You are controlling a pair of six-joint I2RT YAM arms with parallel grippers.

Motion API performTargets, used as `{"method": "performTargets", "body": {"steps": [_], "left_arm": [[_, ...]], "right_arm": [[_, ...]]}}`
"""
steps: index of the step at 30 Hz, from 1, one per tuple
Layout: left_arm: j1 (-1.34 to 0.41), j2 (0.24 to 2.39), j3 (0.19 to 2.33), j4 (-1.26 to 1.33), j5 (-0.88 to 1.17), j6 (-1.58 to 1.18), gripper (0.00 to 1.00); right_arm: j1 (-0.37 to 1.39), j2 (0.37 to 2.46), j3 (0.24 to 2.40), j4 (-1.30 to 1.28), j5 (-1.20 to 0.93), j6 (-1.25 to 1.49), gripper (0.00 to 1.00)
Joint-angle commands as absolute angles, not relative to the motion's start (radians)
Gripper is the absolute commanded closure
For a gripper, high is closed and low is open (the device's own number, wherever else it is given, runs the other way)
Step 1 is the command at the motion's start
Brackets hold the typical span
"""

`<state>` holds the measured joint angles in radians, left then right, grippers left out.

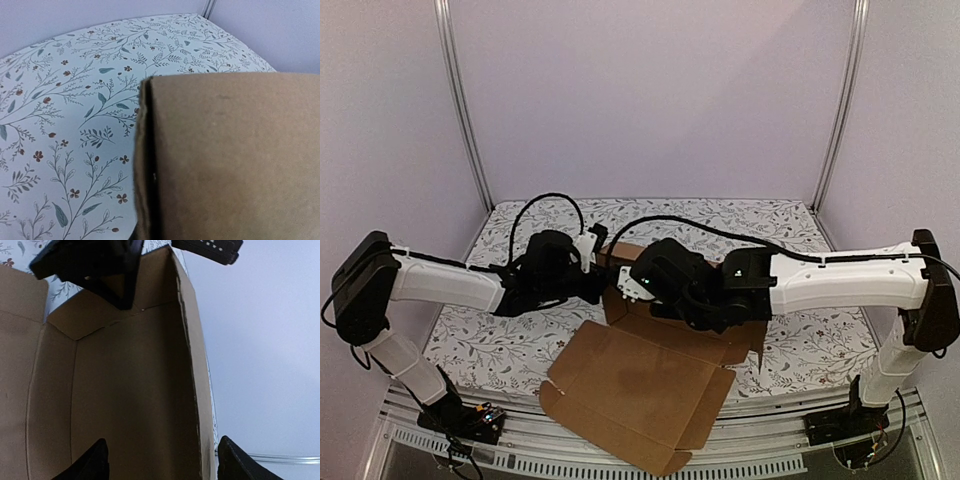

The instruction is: Fold the paper box

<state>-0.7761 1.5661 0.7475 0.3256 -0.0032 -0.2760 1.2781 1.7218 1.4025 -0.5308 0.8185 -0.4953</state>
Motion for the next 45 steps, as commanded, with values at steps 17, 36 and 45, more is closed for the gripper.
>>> {"method": "performTargets", "body": {"steps": [17,36,45], "left_arm": [[-0.782,1.76,1.059,0.23,0.098,-0.007,1.0],[-0.815,1.811,0.946,0.433,0.298,0.161,1.0],[-0.818,1.838,0.914,0.498,0.327,0.135,1.0]], "right_arm": [[1.273,1.364,1.482,-0.625,0.484,-0.211,0.03],[1.043,1.349,1.276,-0.412,0.289,0.036,0.57],[1.011,1.462,1.256,-0.277,0.172,0.091,1.0]]}}
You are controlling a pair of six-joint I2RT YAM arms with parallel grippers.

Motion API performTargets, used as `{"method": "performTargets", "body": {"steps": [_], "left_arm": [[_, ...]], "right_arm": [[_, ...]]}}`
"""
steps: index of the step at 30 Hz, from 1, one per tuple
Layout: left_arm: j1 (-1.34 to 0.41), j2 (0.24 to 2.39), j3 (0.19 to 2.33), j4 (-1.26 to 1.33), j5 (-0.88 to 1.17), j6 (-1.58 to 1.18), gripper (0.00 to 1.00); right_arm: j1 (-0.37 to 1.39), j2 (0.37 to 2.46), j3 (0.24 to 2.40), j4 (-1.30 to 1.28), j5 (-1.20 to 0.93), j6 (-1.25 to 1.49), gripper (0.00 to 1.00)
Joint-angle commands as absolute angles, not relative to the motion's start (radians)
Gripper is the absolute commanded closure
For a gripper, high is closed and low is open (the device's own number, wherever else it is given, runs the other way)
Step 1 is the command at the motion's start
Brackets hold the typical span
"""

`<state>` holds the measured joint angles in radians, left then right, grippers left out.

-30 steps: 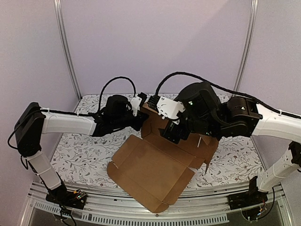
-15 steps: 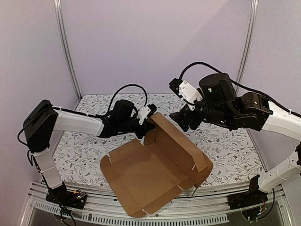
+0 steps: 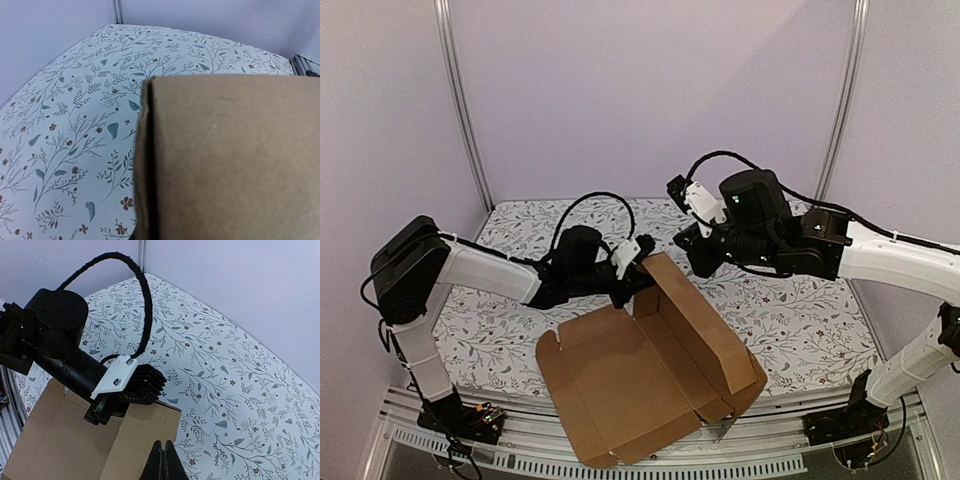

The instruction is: Fold the paper box

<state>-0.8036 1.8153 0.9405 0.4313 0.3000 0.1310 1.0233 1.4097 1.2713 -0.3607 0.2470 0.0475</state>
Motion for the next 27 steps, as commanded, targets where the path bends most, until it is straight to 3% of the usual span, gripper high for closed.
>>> {"method": "performTargets", "body": {"steps": [1,27], "left_arm": [[-0.818,1.838,0.908,0.506,0.327,0.133,1.0],[-0.818,1.853,0.806,0.652,0.32,0.051,1.0]], "right_arm": [[1.009,1.471,1.256,-0.265,0.163,0.095,1.0],[0.97,1.702,1.253,-0.143,0.084,0.15,1.0]]}}
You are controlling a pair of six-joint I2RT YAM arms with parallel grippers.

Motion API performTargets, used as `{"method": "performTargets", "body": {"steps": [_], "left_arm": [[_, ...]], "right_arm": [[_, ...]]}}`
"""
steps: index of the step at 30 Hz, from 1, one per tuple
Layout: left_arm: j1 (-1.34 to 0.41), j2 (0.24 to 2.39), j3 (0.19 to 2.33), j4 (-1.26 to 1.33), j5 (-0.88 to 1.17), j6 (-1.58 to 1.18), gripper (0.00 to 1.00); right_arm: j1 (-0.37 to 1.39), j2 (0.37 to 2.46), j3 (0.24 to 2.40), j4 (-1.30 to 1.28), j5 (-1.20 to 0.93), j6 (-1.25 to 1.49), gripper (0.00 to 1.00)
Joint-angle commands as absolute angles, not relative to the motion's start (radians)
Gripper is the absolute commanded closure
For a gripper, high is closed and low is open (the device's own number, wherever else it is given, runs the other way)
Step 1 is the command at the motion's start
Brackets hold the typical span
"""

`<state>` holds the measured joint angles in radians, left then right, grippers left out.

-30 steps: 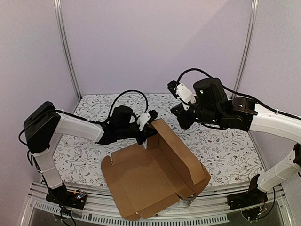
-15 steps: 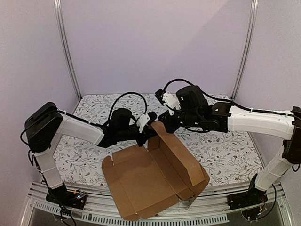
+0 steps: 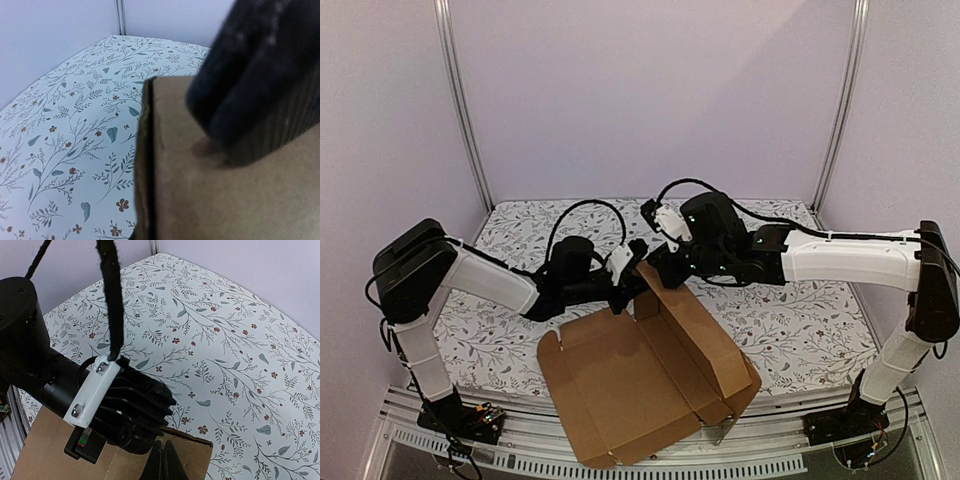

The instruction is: Fold the paper box

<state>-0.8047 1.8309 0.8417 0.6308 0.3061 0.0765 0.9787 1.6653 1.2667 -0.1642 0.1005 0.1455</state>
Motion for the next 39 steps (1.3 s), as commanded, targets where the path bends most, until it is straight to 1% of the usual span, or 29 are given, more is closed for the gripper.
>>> {"method": "performTargets", "body": {"steps": [1,3,12,22,26,31,35,37,38,39], "left_arm": [[-0.819,1.854,0.804,0.655,0.322,0.048,1.0],[-0.818,1.856,0.799,0.655,0.324,0.043,0.99],[-0.818,1.85,0.765,0.696,0.314,0.008,0.9],[-0.818,1.844,0.718,0.791,0.287,-0.029,0.84],[-0.818,1.864,0.728,0.822,0.279,-0.039,0.83],[-0.819,1.895,0.73,0.887,0.259,-0.06,0.85],[-0.82,1.924,0.725,0.951,0.242,-0.077,0.88],[-0.821,1.933,0.723,0.978,0.239,-0.085,0.94],[-0.821,1.94,0.724,0.988,0.238,-0.088,1.0],[-0.823,1.946,0.725,0.994,0.239,-0.09,1.0]], "right_arm": [[0.97,1.705,1.247,-0.144,0.082,0.148,1.0],[0.97,1.712,1.232,-0.147,0.083,0.146,1.0],[0.97,1.712,1.189,-0.178,0.1,0.135,1.0],[0.972,1.725,1.189,-0.19,0.078,0.142,1.0],[0.972,1.722,1.191,-0.191,0.072,0.144,1.0],[0.972,1.719,1.19,-0.193,0.066,0.15,1.0],[0.973,1.717,1.192,-0.192,0.062,0.156,1.0],[0.973,1.716,1.192,-0.192,0.058,0.157,1.0],[0.973,1.716,1.192,-0.193,0.058,0.158,1.0],[0.973,1.716,1.192,-0.193,0.058,0.158,1.0]]}}
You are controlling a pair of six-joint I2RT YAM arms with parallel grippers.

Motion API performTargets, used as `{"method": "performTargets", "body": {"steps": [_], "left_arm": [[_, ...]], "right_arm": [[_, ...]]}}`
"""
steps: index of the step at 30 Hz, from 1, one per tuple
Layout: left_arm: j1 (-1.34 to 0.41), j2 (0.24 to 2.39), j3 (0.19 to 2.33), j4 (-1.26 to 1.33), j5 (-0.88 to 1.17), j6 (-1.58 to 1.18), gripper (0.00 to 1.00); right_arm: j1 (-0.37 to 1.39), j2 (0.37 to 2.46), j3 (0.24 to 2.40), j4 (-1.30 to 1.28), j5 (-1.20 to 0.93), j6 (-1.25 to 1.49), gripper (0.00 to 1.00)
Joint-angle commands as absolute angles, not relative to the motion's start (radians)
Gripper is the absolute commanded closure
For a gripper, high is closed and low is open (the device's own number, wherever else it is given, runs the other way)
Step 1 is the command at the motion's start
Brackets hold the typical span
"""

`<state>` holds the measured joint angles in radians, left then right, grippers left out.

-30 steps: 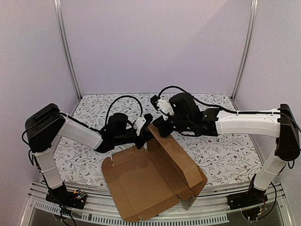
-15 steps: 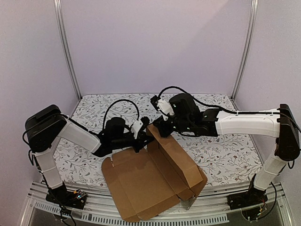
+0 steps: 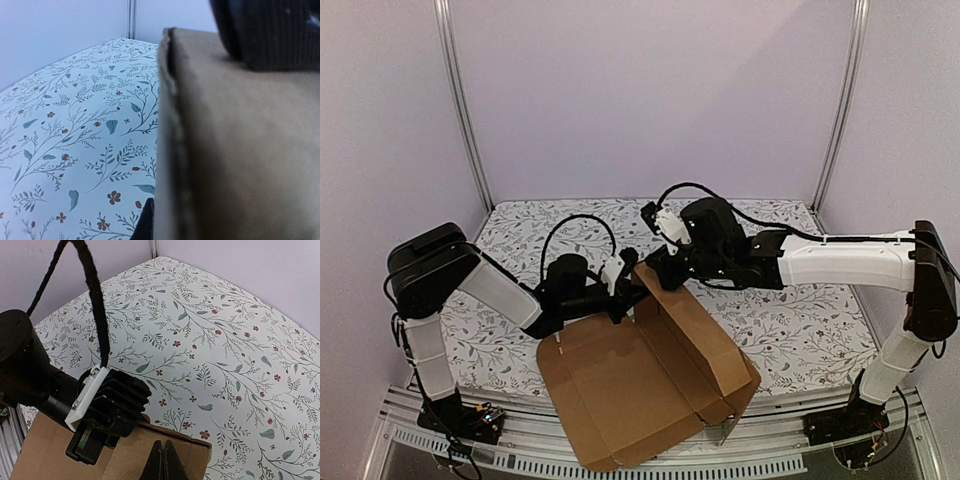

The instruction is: Fold the paper box

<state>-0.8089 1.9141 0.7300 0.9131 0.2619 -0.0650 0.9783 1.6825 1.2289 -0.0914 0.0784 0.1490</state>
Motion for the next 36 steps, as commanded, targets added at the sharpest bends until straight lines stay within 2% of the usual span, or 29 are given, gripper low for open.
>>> {"method": "performTargets", "body": {"steps": [1,36], "left_arm": [[-0.825,1.949,0.724,1.002,0.238,-0.088,1.0],[-0.851,1.933,0.748,0.94,0.211,-0.03,1.0]], "right_arm": [[0.973,1.715,1.192,-0.193,0.058,0.159,1.0],[0.974,1.758,1.287,-0.175,0.08,0.178,1.0]]}}
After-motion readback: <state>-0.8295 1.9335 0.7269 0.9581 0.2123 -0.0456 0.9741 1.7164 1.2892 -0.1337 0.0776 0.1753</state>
